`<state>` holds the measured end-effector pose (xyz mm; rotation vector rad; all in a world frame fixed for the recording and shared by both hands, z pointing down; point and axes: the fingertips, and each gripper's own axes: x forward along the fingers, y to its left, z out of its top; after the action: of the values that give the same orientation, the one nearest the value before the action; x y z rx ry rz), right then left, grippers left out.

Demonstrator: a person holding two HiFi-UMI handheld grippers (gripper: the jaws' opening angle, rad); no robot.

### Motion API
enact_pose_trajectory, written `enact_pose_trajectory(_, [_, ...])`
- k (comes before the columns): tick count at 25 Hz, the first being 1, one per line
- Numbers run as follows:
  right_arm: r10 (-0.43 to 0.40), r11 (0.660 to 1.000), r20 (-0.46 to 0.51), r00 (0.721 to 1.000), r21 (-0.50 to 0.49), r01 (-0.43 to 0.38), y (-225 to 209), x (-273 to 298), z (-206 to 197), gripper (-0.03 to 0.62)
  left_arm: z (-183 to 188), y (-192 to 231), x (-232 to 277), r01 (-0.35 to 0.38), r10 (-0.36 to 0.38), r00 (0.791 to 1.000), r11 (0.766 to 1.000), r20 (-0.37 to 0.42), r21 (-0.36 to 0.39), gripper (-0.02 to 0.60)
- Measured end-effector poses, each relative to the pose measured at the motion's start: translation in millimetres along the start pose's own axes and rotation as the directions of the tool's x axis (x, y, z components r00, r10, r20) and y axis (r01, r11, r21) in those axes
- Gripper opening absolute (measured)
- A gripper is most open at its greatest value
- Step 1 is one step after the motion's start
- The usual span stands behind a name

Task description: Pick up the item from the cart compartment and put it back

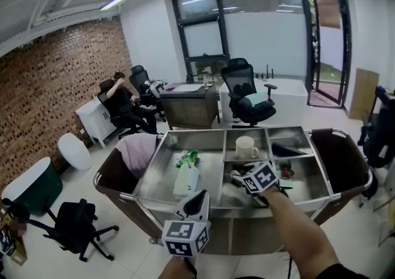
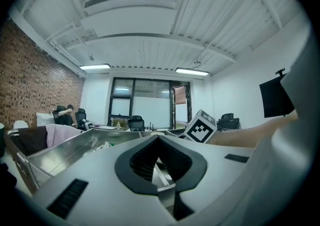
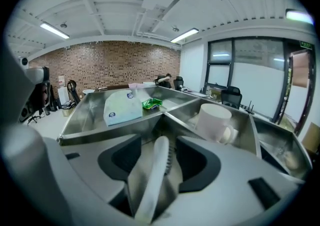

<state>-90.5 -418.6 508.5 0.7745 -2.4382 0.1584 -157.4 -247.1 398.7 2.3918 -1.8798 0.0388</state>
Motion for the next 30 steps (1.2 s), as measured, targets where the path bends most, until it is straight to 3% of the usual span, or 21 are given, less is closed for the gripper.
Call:
enact_pose_trajectory(17, [0.029,1.0,0.007,1.0,0.011,-0.029,0.0,-1.5,-0.7,0.247,-0.1,-4.3,8.9,0.007,-0.007,1.0,1.0,0.001,-0.003,0.0])
enact_pose_trajectory(19, [0.005,1.0,0.026,1.0,0.005,-0.005,-3.0,-5.3,3.3,0.136,-0.7,-4.9,9.5,0.009,-0.009,1.0,1.0,0.0,-0.002,0.0])
enact_pose_trajectory(20, [-0.005,1.0,0.043,0.999,0.01,0.005,-4.3,-8.4,6.4,0.015,-0.8,-5.2,9.5,0.009,-0.009,1.0,1.0,-0.001,-0.001,0.0])
enact_pose_trajectory(30, [-0.012,0.998,0.137,0.99,0.059,0.004,-4.8,-30.5,28.0,0.014,3.8,-8.5,10.0,0.017,-0.017,1.0,1.0,0.004,0.006,0.0])
